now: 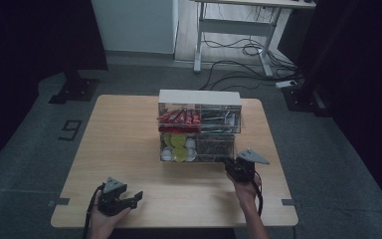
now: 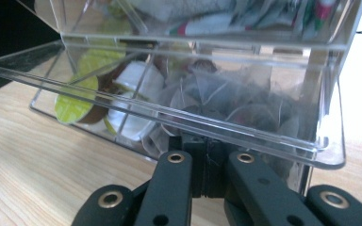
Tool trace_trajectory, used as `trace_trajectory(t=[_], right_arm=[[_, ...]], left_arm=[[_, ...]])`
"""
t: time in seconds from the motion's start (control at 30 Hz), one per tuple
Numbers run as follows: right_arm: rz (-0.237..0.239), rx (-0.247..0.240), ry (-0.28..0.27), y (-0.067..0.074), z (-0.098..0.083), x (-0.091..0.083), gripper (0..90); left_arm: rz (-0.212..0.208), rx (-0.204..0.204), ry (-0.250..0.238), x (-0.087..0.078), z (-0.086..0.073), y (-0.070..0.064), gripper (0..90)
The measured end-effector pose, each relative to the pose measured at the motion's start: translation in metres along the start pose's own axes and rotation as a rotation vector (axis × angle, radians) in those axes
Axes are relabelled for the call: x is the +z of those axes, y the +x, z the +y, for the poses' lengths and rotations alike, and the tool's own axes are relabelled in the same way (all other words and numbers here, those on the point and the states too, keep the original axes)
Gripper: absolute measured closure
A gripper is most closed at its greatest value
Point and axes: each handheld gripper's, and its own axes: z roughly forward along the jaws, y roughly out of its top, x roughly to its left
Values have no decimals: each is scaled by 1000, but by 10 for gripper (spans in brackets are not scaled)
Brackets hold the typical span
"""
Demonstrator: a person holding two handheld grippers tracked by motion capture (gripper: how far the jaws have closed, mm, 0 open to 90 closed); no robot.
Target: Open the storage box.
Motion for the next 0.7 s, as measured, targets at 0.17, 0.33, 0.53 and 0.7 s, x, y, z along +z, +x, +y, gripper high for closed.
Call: trace_trajectory(t=[0.17, 0.33, 0.53, 0.7], right_arm=[[7, 3, -21, 0, 8, 1, 888], [14, 9, -38, 0, 13, 3, 887], [18, 10, -52, 2, 19, 5, 887], [18, 8, -47, 3, 21, 7, 887]], left_arm=[[2, -1, 2, 0, 0, 0, 279], [4, -4, -2, -1, 0, 1, 279], [6, -7, -3, -2, 0, 1, 279], [7, -7, -3, -2, 0, 2, 279]])
